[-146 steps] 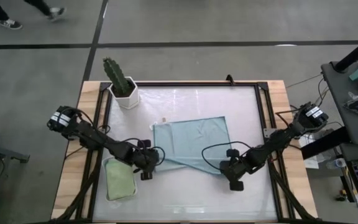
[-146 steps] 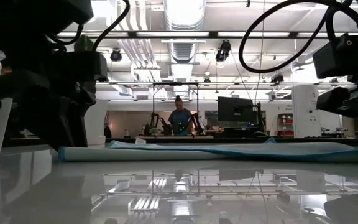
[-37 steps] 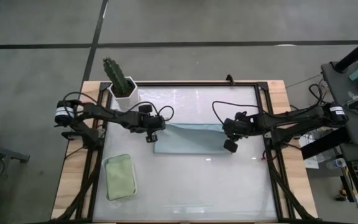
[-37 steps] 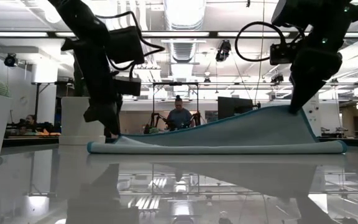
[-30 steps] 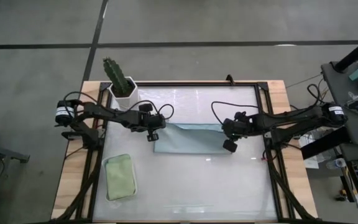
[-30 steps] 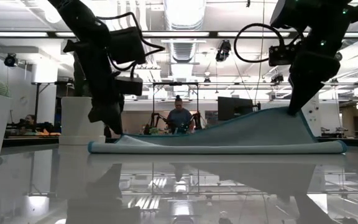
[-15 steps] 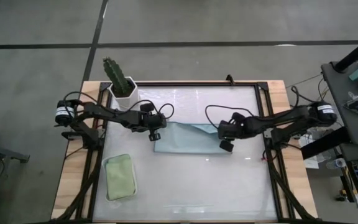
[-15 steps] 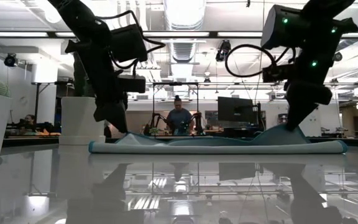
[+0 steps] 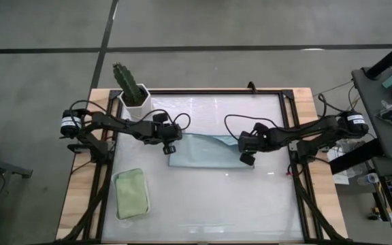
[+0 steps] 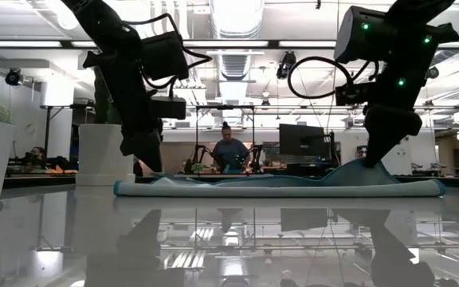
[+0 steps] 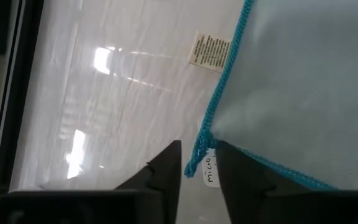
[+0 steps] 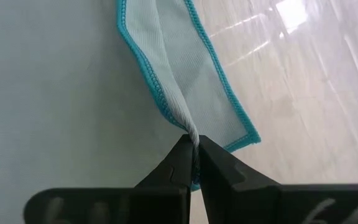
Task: Fold microfiber towels
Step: Fold the light blue microfiber towel
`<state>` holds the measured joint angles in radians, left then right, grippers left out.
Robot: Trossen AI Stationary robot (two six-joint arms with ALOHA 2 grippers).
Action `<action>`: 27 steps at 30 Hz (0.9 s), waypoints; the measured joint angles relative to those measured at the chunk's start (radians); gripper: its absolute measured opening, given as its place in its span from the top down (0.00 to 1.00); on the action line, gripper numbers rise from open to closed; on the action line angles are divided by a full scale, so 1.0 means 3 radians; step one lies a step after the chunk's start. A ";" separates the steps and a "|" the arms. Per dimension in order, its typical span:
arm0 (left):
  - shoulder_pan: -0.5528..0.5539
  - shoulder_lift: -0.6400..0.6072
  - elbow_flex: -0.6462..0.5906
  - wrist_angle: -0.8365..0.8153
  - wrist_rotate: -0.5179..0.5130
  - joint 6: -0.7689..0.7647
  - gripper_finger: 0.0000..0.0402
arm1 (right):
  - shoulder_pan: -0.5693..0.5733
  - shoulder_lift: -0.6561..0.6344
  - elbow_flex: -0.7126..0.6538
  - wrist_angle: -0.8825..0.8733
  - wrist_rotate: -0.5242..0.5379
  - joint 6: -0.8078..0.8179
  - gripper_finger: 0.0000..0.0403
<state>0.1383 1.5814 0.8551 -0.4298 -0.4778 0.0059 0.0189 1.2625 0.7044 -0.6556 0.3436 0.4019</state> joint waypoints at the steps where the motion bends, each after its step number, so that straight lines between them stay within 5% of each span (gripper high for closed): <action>1: 0.0000 0.0000 0.0000 0.0002 0.0000 -0.0001 0.77 | 0.0000 -0.0003 0.0000 0.0000 0.0001 0.0001 0.97; 9: 0.0000 0.0000 0.0000 0.0000 -0.0003 -0.0002 0.64 | 0.0000 -0.0017 0.0003 -0.0004 -0.0003 0.0161 0.86; 18: -0.0053 -0.0113 0.0092 -0.0029 -0.0006 0.0001 0.64 | -0.0145 -0.0033 0.0159 -0.0251 0.0021 0.0182 0.63; 27: -0.0341 -0.0257 0.0130 0.0128 0.0252 -0.0024 0.64 | -0.0144 -0.0041 0.0419 -0.0331 -0.0100 0.0200 0.59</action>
<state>0.0359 1.5043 0.8941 -0.3915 -0.4021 -0.0014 -0.0242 1.2503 0.8301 -0.7548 0.3136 0.4619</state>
